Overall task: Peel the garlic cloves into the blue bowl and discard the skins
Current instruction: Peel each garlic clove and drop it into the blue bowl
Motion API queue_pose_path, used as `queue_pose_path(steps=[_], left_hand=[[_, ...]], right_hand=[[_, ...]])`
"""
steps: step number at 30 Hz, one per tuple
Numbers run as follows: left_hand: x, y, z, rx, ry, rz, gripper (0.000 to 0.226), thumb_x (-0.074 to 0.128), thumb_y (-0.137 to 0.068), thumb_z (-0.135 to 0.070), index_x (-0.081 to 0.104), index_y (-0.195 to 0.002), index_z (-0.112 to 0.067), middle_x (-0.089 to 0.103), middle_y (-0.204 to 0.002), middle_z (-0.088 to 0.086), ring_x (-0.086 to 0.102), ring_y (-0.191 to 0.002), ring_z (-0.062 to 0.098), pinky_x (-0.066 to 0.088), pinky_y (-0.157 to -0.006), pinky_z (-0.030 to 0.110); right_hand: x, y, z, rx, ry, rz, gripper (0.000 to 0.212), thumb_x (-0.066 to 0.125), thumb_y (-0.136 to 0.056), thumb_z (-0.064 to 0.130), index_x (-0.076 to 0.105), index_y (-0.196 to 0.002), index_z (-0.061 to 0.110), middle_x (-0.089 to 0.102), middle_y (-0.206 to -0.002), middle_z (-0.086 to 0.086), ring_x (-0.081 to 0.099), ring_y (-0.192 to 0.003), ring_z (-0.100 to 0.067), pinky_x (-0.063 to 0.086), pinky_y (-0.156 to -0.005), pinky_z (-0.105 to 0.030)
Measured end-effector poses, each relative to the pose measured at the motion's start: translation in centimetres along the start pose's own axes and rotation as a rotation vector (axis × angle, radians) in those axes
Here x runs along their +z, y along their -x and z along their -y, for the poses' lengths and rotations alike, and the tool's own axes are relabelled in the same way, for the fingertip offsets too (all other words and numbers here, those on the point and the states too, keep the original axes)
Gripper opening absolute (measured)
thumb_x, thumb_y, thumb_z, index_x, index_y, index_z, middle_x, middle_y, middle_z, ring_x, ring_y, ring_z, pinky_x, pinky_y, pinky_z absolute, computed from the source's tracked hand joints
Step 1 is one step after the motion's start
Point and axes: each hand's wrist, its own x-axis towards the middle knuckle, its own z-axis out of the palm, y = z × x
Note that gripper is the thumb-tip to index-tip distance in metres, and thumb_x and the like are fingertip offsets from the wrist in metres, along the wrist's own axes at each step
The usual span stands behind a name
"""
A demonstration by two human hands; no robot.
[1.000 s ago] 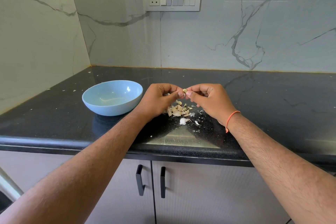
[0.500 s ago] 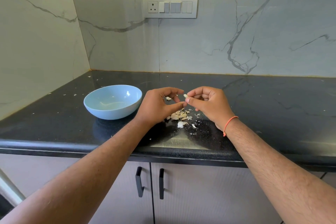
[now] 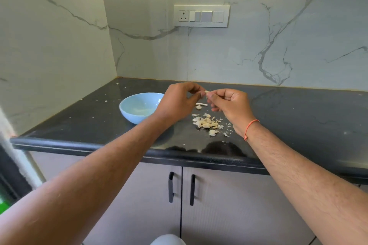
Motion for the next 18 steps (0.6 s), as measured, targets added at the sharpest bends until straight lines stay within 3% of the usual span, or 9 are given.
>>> queue_pose_path(steps=[5,9,13,18], left_hand=[[-4.5,1.4,2.3,-0.075,-0.096,-0.041,0.014,0.067,-0.103,-0.03,0.08,-0.1,-0.027,0.074,-0.088,-0.02,0.059,-0.08,-0.018,0.037,-0.073,0.003],[-7.5,2.8,3.8,-0.145,-0.148,-0.021,0.019,0.066,-0.103,-0.027,0.081,-0.092,-0.025,0.074,-0.085,-0.019,0.055,-0.059,-0.012,0.038,-0.061,0.005],[-9.3,3.2,5.1,-0.236,-0.149,-0.004,0.021,0.065,-0.103,-0.026,0.082,-0.092,-0.025,0.075,-0.085,-0.019,0.058,-0.061,-0.004,0.036,-0.056,0.006],[-9.9,3.1,6.0,-0.334,-0.152,0.01,0.019,0.072,-0.098,-0.027,0.084,-0.086,-0.02,0.068,-0.065,-0.012,0.042,-0.039,0.002,0.027,-0.041,0.012]], right_hand=[[4.9,-0.4,1.8,-0.094,0.126,0.106,0.005,0.075,-0.096,0.017,0.079,-0.093,0.017,0.079,-0.082,-0.001,0.073,-0.074,-0.013,0.062,-0.07,-0.029],[8.1,-0.8,1.8,-0.164,0.288,0.181,0.009,0.072,-0.098,0.018,0.08,-0.093,0.016,0.079,-0.083,0.004,0.075,-0.076,-0.021,0.065,-0.077,-0.041],[10.3,-1.0,2.3,-0.204,0.428,0.217,0.013,0.069,-0.099,0.019,0.079,-0.091,0.02,0.078,-0.083,0.01,0.068,-0.071,0.0,0.057,-0.074,-0.027],[12.0,-1.2,2.8,-0.271,0.66,0.197,0.011,0.072,-0.095,0.029,0.081,-0.094,0.024,0.077,-0.084,0.009,0.069,-0.081,-0.012,0.058,-0.078,-0.032]])
